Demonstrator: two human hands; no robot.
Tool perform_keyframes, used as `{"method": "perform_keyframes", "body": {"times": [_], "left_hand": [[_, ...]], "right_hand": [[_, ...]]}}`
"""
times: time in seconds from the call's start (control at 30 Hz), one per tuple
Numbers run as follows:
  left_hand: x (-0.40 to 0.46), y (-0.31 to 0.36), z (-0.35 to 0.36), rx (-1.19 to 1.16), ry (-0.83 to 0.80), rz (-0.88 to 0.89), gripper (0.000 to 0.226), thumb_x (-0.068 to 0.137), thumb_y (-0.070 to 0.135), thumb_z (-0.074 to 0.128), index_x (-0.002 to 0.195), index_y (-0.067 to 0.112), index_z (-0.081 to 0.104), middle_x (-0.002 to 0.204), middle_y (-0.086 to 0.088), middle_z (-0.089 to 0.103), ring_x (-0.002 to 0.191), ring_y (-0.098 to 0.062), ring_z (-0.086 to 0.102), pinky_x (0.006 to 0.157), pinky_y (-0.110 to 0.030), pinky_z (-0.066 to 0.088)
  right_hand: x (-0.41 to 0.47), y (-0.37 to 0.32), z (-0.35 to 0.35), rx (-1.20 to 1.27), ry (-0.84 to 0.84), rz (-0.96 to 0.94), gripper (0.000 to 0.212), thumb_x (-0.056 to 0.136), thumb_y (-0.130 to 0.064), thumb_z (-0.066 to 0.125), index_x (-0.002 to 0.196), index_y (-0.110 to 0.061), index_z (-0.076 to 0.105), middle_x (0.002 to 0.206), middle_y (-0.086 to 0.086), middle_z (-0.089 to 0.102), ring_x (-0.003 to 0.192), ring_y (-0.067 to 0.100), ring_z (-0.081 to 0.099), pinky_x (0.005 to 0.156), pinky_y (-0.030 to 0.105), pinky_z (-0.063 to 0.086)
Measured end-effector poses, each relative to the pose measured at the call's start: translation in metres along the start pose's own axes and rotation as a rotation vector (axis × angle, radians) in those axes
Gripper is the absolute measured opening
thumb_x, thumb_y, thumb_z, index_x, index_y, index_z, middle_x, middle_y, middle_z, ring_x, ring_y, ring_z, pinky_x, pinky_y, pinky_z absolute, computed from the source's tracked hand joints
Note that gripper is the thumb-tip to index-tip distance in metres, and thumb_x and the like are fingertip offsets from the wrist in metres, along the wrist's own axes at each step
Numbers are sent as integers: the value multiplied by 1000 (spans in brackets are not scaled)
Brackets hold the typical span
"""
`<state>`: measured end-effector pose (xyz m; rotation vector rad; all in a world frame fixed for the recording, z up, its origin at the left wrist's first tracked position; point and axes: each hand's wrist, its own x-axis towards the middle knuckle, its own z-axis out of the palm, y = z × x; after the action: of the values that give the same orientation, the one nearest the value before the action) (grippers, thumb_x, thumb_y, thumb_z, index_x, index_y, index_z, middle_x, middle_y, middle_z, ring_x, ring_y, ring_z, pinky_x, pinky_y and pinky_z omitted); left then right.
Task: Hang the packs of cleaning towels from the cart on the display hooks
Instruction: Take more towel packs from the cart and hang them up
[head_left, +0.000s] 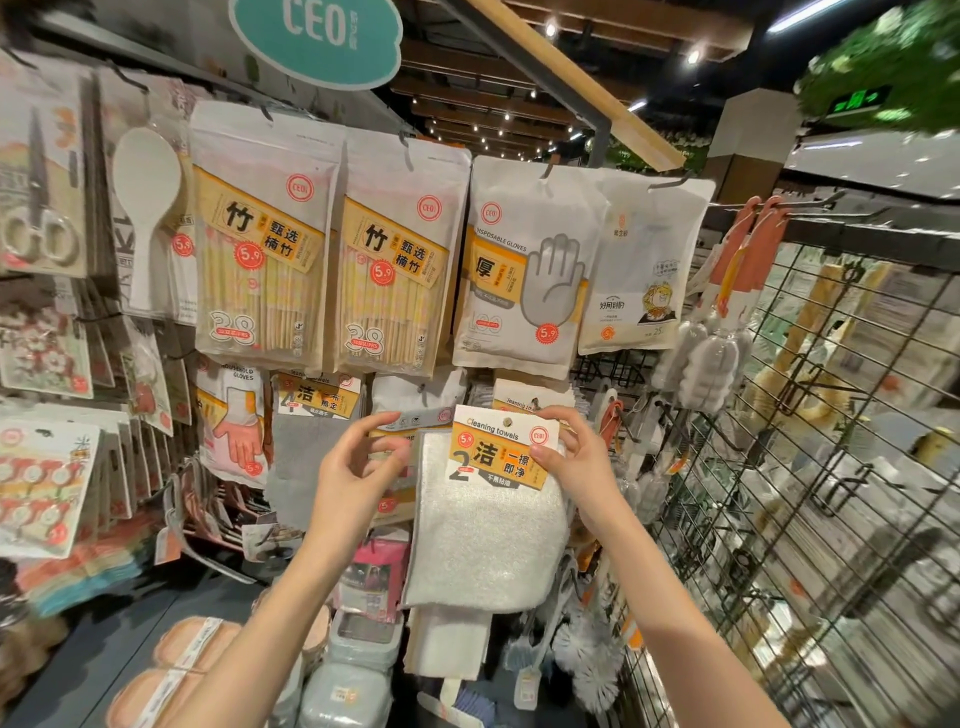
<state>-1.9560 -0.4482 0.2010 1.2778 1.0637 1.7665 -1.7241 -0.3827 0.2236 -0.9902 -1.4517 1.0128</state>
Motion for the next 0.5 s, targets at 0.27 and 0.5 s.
{"method": "perform_keyframes", "body": {"times": [0.27, 0.5], "left_hand": [[5, -5, 1, 40, -1, 32, 27, 87, 7, 65, 110, 21, 63, 74, 7, 64, 70, -8, 59, 64, -17, 51], [13, -13, -1, 49, 5, 29, 26, 87, 8, 65, 108, 24, 64, 76, 2, 62, 68, -4, 58, 65, -18, 51]], "right_hand": [[23, 16, -18, -56, 139, 24, 37, 84, 12, 59, 99, -21, 57, 108, 10, 64, 97, 18, 63, 67, 24, 58], [39, 36, -28, -95, 204, 27, 36, 84, 12, 58, 100, -20, 58, 105, 5, 64, 94, 16, 63, 73, 32, 58]]}}
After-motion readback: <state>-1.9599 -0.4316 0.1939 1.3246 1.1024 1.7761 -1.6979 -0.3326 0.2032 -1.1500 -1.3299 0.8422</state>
